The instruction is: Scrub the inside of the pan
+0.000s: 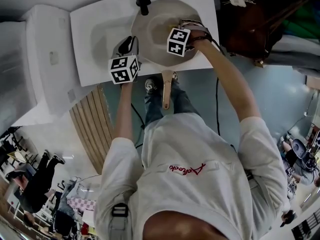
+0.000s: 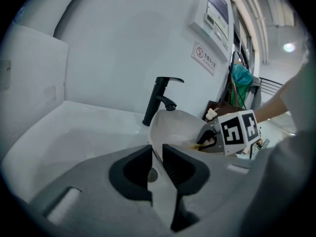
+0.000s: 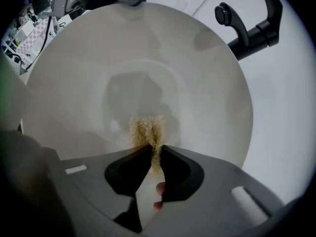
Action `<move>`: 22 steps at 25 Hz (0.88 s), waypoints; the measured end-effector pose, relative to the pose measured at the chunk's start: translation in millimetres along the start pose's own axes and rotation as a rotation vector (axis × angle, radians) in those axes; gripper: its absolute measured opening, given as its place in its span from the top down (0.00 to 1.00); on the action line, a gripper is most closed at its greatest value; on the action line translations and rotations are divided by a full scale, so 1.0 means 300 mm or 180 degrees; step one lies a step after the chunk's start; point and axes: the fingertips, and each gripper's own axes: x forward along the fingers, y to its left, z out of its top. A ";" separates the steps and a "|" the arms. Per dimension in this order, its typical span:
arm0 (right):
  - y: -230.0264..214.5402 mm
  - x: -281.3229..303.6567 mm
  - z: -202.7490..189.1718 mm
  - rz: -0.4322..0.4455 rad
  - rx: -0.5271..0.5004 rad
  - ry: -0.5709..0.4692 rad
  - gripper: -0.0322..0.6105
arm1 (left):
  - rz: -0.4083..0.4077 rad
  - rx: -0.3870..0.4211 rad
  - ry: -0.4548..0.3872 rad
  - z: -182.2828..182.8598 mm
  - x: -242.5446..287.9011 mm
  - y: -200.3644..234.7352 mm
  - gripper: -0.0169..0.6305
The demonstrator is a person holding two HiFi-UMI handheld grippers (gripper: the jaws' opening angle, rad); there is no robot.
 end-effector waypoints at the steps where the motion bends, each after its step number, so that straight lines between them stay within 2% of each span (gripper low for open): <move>1: 0.013 -0.001 -0.002 0.0011 -0.0007 0.0005 0.84 | 0.0000 0.0002 -0.0006 0.001 0.000 -0.001 0.87; 22: 0.185 -0.040 0.056 0.0202 -0.0157 -0.0046 0.84 | 0.0031 -0.0007 -0.0067 0.011 -0.005 -0.011 0.87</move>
